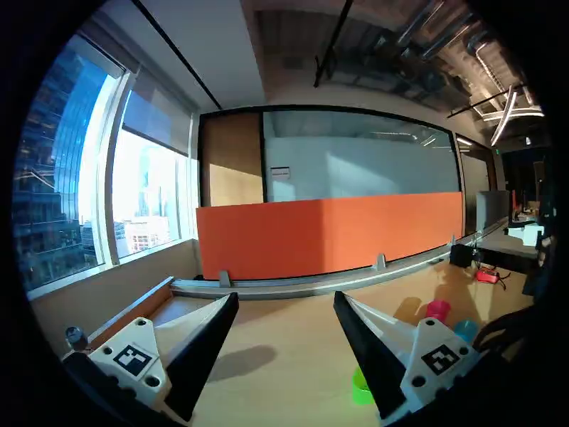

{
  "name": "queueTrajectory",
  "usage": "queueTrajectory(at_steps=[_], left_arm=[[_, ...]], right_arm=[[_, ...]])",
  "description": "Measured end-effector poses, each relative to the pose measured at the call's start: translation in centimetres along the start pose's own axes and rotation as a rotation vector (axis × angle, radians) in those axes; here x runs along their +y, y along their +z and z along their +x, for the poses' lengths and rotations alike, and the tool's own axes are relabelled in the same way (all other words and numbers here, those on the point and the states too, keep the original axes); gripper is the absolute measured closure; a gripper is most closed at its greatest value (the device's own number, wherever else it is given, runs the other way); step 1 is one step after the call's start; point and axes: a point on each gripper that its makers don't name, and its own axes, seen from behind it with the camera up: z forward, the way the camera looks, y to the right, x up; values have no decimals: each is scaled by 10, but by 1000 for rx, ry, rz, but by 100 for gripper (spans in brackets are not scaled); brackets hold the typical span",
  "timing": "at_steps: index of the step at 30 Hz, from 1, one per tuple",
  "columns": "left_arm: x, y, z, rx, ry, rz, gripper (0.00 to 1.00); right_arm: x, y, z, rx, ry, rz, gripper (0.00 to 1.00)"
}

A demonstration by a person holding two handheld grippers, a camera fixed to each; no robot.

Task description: Pour water

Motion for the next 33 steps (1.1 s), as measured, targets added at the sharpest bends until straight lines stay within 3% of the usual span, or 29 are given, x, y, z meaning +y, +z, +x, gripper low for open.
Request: queueTrajectory(at_steps=[14, 25, 33], left_arm=[[6, 10, 79, 22, -30, -46, 0], [24, 13, 79, -4, -13, -129, 0], [38, 12, 80, -9, -10, -210, 0]], right_arm=[[-10, 5, 56, 11, 2, 45, 0], [-18, 0, 65, 2, 19, 116, 0], [-43, -8, 77, 14, 20, 256, 0]])
